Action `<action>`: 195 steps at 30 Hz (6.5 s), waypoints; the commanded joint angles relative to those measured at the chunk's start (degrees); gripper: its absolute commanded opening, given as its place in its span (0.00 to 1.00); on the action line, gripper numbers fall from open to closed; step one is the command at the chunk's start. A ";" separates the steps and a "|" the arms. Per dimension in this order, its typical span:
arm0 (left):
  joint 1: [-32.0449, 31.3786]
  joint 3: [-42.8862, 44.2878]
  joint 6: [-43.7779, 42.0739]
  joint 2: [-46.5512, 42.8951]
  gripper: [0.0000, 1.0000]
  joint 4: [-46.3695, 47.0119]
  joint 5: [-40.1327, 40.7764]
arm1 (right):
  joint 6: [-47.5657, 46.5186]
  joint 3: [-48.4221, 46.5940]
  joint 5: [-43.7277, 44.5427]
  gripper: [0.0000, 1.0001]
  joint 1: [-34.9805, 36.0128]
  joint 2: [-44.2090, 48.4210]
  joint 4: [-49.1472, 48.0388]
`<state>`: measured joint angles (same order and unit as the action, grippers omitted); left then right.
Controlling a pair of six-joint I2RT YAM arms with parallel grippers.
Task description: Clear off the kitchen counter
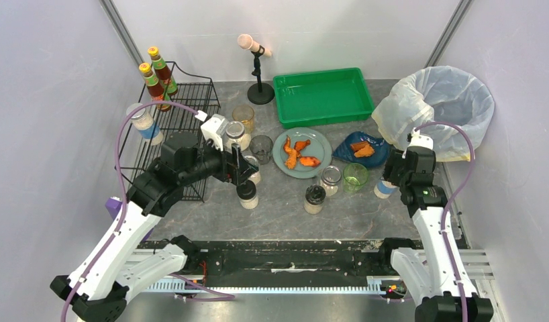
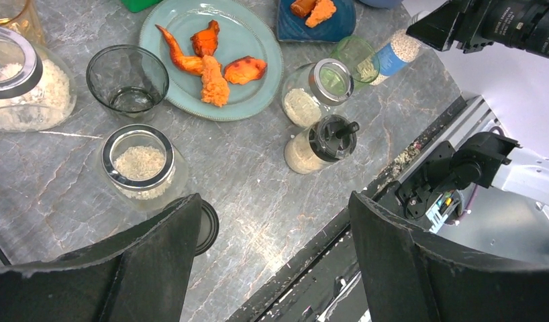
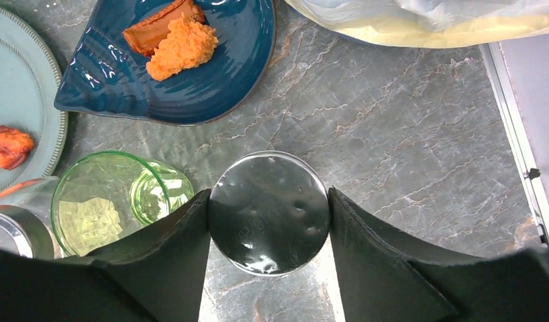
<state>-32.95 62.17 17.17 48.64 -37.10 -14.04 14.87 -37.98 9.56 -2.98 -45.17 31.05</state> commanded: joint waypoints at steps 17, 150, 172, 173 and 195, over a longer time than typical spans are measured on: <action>-11.49 4.29 -5.57 6.90 0.86 11.09 -3.07 | -10.47 -20.99 -11.76 0.36 2.46 0.29 8.49; 34.58 10.03 -10.74 3.55 0.26 18.25 54.23 | -9.56 -24.92 1.75 0.98 56.42 -2.63 -3.49; 41.25 -13.82 -4.82 4.68 0.33 40.77 54.46 | -14.35 -13.71 3.43 0.98 56.37 3.19 -6.33; 41.29 -14.80 -4.48 4.50 0.35 41.04 54.63 | -14.35 -13.70 3.77 0.98 56.42 3.19 -6.35; 41.34 -22.55 -3.24 2.16 0.83 43.33 53.89 | -14.39 -12.65 4.67 0.98 56.45 4.88 -6.35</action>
<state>7.94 39.03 12.53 52.21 6.57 37.67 1.19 -50.96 13.45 53.41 -41.45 26.74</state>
